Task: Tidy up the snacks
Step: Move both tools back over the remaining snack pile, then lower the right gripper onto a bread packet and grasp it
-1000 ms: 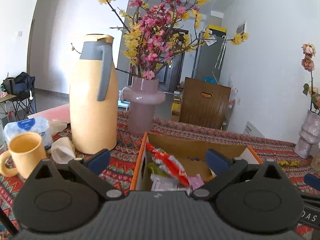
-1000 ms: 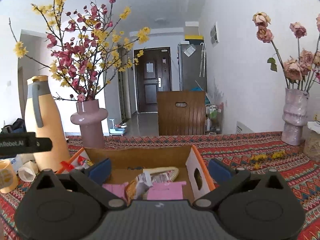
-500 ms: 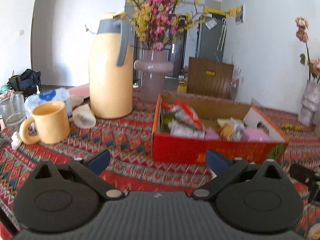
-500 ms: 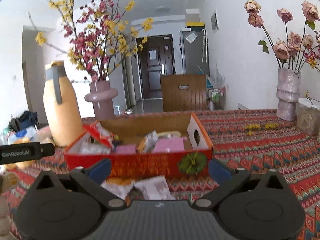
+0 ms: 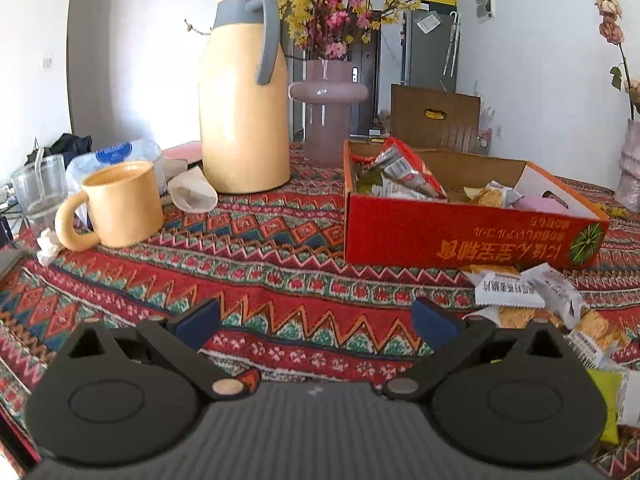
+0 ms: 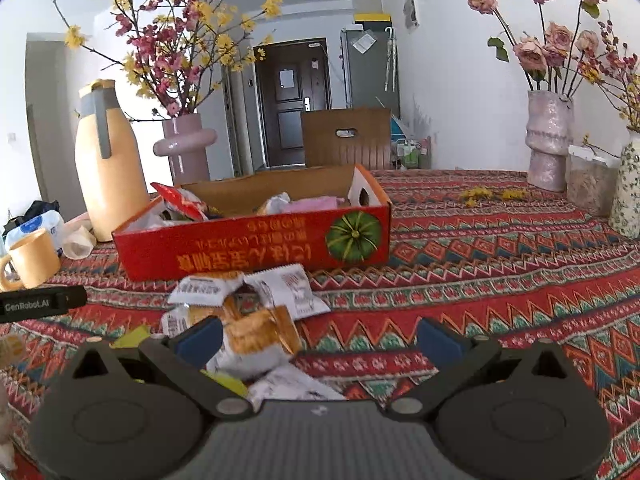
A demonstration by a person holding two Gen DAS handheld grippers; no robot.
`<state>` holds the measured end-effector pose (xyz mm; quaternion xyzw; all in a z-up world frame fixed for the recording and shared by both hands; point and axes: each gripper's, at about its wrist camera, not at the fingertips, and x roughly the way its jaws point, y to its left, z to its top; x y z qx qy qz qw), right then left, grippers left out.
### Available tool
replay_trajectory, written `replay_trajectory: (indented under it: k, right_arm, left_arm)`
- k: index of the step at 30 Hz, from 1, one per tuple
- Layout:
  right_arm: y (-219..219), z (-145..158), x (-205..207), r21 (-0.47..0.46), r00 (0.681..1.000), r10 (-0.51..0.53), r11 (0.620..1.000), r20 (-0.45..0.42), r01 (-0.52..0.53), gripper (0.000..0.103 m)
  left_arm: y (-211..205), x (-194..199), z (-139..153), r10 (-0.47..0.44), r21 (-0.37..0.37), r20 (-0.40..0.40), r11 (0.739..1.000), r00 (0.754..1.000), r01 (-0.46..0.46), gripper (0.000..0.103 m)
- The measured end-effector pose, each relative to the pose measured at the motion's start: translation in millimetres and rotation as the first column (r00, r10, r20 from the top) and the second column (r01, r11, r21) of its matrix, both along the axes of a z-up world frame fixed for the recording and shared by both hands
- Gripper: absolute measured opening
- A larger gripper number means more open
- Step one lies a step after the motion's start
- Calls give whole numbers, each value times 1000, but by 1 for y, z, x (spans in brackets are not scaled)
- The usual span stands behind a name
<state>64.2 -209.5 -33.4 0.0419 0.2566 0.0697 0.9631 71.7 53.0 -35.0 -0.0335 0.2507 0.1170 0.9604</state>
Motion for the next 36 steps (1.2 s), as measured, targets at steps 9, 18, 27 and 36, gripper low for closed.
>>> replay_trajectory:
  k: [9, 18, 27, 36]
  right_arm:
    - [-8, -9, -7, 14, 998, -56, 998, 17, 56, 103]
    - [2, -15, -6, -39, 999, -26, 999, -23, 25, 103]
    - [21, -9, 11, -58, 1000, 16, 998, -19, -17, 103]
    - [60, -13, 43, -211, 987, 142, 965, -72, -155, 69]
  left_arm:
    - [9, -6, -2, -14, -53, 32, 998, 999, 16, 103]
    - [8, -10, -3, -33, -60, 51, 998, 998, 36, 103]
    - [8, -10, -3, -34, -58, 48, 998, 998, 36, 103]
    - [7, -9, -4, -36, -53, 41, 998, 999, 38, 103]
